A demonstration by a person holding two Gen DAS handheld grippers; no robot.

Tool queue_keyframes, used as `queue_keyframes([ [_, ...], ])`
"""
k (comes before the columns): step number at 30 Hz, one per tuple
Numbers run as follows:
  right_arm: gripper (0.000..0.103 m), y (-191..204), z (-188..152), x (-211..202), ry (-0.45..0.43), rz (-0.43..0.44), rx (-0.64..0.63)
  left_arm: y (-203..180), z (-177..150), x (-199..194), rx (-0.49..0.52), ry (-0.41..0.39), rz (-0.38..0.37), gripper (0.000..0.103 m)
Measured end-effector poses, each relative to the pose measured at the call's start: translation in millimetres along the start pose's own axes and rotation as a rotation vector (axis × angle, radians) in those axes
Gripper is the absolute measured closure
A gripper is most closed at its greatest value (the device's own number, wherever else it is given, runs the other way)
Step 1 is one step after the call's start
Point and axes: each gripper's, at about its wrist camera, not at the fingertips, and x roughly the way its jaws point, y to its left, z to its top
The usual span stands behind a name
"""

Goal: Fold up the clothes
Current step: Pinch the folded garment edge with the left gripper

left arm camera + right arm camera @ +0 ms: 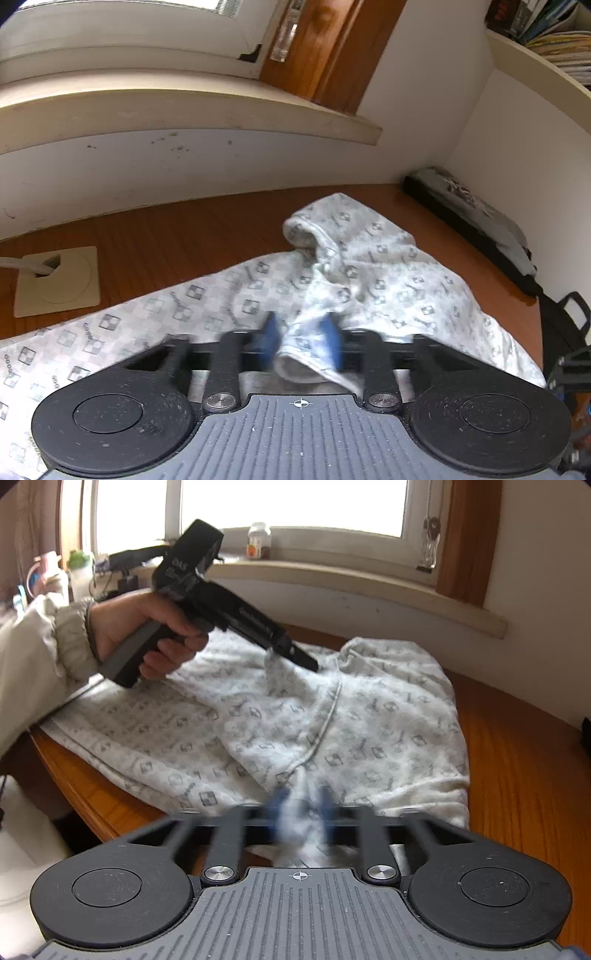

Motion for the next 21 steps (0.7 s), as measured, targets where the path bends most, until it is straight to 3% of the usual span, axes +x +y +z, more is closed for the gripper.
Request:
queue_keyframes([
  [1,0.097,0.0,1.2,-3.2,-0.013,0.003,0.001,-2.3,0.1,-2.1,0.004,-0.005,0.003,0.094],
  [8,0.098,-3.1,6.5,-48.0,-0.105,0.014,-0.013,-15.4,2.8,-50.9,0.005,-0.049,-0.040,0.095],
  [13,0.095,-3.8,-4.2,-36.6,-0.064,0.041,0.013,-10.3,-5.7,-37.2,0.013,0.003,0.034,0.092],
  [17,0.066,-2.1,-0.1,-34.3,-0.079,0.068,0.022,1.2,-0.2,-32.6,0.006,-0.013,0.063,0.071],
  [21,0.063,-12.3,18.8,-35.2,-0.115,0.051,0.030,8.4,23.8,-33.0,0.025,-0.060,0.056,0.057],
])
